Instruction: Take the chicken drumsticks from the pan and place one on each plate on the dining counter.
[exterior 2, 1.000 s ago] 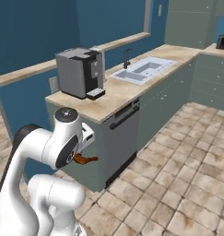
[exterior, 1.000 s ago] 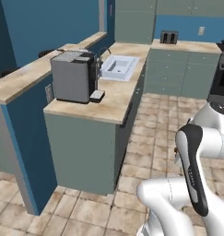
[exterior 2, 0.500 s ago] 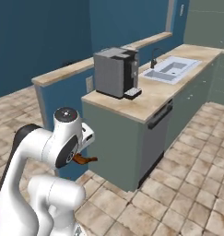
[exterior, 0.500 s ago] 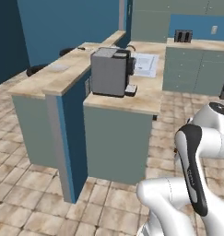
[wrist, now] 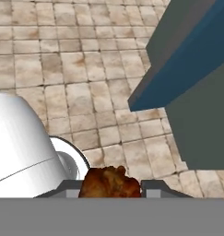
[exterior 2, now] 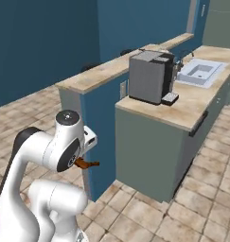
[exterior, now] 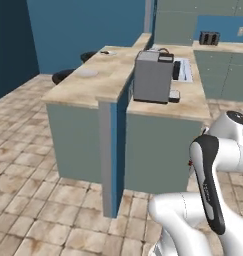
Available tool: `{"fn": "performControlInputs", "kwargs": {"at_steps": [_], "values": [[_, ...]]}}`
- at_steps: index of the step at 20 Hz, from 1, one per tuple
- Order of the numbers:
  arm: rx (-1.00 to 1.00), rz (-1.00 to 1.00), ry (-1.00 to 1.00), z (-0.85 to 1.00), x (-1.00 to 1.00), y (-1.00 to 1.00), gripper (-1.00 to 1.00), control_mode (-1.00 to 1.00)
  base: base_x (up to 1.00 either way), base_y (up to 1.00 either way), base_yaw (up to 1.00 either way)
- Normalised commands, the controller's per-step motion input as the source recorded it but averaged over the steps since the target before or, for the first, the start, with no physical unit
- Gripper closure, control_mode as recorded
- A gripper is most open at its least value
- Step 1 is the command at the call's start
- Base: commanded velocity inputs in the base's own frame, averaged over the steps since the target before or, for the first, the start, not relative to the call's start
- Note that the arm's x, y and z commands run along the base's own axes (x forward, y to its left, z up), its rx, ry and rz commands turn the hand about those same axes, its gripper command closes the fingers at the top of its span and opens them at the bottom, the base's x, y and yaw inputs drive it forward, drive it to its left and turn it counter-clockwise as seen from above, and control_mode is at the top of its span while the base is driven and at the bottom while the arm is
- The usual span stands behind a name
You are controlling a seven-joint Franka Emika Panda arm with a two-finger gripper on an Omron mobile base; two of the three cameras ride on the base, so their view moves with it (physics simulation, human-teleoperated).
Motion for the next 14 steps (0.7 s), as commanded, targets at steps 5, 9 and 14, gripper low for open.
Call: {"fn": "performControlInputs", "kwargs": {"at_steps": [5,9,14], "values": [[0.0,0.0,0.0,0.0,0.0,0.0,1.0,1.0,0.16,1.0,-0.16],[0.0,0.0,0.0,0.0,0.0,0.0,1.0,1.0,0.27,1.0,-0.19],[0.0,0.0,0.0,0.0,0.0,0.0,1.0,1.0,0.37,1.0,-0.24]]}}
